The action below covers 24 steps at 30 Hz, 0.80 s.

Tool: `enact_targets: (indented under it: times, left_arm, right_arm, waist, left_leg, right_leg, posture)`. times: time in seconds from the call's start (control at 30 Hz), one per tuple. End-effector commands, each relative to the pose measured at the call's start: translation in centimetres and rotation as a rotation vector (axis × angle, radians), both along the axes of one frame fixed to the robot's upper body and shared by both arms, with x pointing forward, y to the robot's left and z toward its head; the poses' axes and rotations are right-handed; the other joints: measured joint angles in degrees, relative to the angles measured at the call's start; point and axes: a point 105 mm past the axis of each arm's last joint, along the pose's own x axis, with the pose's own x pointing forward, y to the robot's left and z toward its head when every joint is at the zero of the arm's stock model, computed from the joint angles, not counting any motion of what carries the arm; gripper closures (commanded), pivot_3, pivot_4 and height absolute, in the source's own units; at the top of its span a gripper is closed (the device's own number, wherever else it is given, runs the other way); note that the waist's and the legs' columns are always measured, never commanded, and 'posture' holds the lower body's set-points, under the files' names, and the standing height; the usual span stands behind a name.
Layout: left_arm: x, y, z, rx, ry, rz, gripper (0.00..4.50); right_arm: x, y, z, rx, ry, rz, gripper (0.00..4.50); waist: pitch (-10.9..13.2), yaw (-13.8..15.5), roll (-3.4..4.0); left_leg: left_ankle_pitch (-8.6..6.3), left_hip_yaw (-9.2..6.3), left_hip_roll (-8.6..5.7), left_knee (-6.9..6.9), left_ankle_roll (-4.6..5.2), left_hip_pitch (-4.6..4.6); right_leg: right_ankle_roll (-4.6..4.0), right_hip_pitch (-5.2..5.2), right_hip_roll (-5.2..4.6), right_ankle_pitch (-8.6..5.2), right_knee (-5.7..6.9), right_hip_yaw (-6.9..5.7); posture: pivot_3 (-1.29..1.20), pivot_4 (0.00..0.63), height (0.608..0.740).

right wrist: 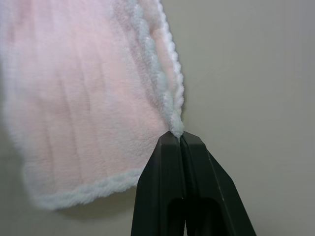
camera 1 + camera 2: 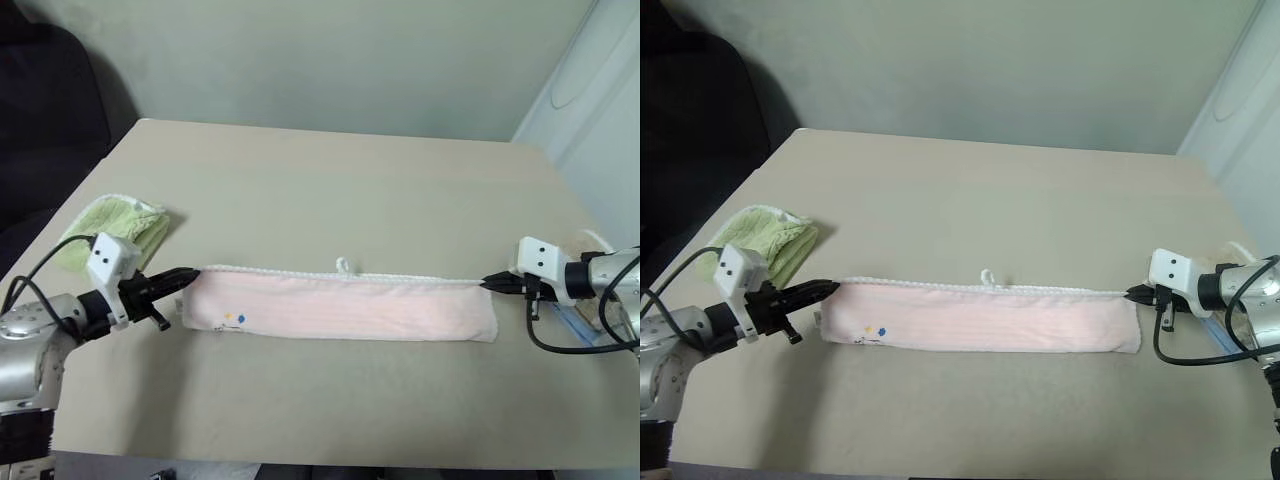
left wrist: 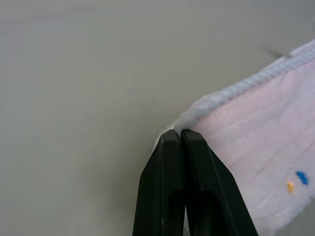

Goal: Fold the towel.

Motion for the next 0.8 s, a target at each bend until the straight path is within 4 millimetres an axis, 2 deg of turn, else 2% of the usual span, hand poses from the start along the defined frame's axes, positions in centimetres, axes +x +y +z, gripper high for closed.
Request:
enact_targets:
  times: [0.03, 0.23, 0.53, 0.6, 0.63, 0.7, 0.8]
  left_arm:
    - [0.2, 0.0, 0.8, 0.025, -0.042, -0.007, 4.49]
    - [1.1, 0.2, -0.2, 0.082, -0.036, 0.014, 4.49]
    - [2.6, 0.5, -1.3, 0.111, -0.034, 0.052, 4.49]
    - [2.5, 0.2, -1.6, 0.106, -0.021, 0.034, 4.02]
    - [2.4, 0.0, -1.7, 0.098, -0.011, 0.023, 3.78]
    - [2.2, -0.3, -1.8, 0.081, -0.003, 0.001, 3.13]
    - [2.1, -0.1, -1.7, 0.09, -0.007, 0.009, 2.03]
  right_arm:
    - [1.2, 0.0, 0.6, -0.027, -0.063, -0.008, 4.5]
    - [2.4, 0.3, -0.2, -0.045, -0.063, -0.021, 4.5]
    - [3.0, 0.1, -1.1, -0.05, -0.057, -0.034, 4.5]
    - [2.9, 0.1, -1.3, -0.043, -0.046, -0.036, 4.5]
    - [2.9, 0.1, -1.4, -0.04, -0.041, -0.036, 4.29]
    - [2.8, 0.1, -1.5, -0.03, -0.03, -0.037, 3.86]
    - [2.7, 0.0, -1.2, -0.022, -0.043, -0.043, 2.83]
  waist:
    - [0.0, 0.0, 0.0]
    - [0.0, 0.2, -0.01]
    - [0.0, 0.3, 0.0]
    - [0.0, 0.3, 0.01]
    - [0.0, 0.3, 0.0]
    - [0.0, 0.3, -0.01]
    - [0.0, 0.3, 0.0]
  left_leg:
    - [0.0, 0.0, 0.0, -0.02, 0.02, -0.02]
    - [-0.01, -0.01, 0.01, -0.06, 0.01, -0.01]
    - [-0.03, 0.02, -0.01, -0.05, -0.06, -0.05]
    - [-0.03, 0.02, -0.01, -0.05, -0.06, -0.05]
    - [-0.03, 0.02, -0.01, -0.05, -0.06, -0.06]
    - [-0.03, 0.01, -0.01, -0.05, -0.07, -0.07]
    - [-0.14, 0.01, -0.02, -0.05, -0.25, -0.07]
  right_leg:
    - [0.0, -0.02, 0.0, 0.0, 0.0, 0.0]
    - [0.02, -0.02, -0.02, 0.06, -0.01, -0.04]
    - [-0.09, -0.05, -0.08, 0.15, -0.02, -0.05]
    - [-0.08, -0.06, -0.08, 0.16, -0.02, -0.06]
    - [-0.07, -0.06, -0.08, 0.16, -0.02, -0.06]
    - [-0.07, -0.06, -0.08, 0.17, -0.03, -0.07]
    - [-0.07, -0.05, -0.08, 0.17, -0.03, -0.07]
  posture:
    - [0.0, 0.15, 0.74]
    - [0.0, 0.15, 0.74]
    - [0.0, 0.15, 0.74]
    - [0.0, 0.15, 0.74]
    - [0.0, 0.15, 0.74]
    - [0.0, 0.15, 0.74]
    - [0.0, 0.15, 0.74]
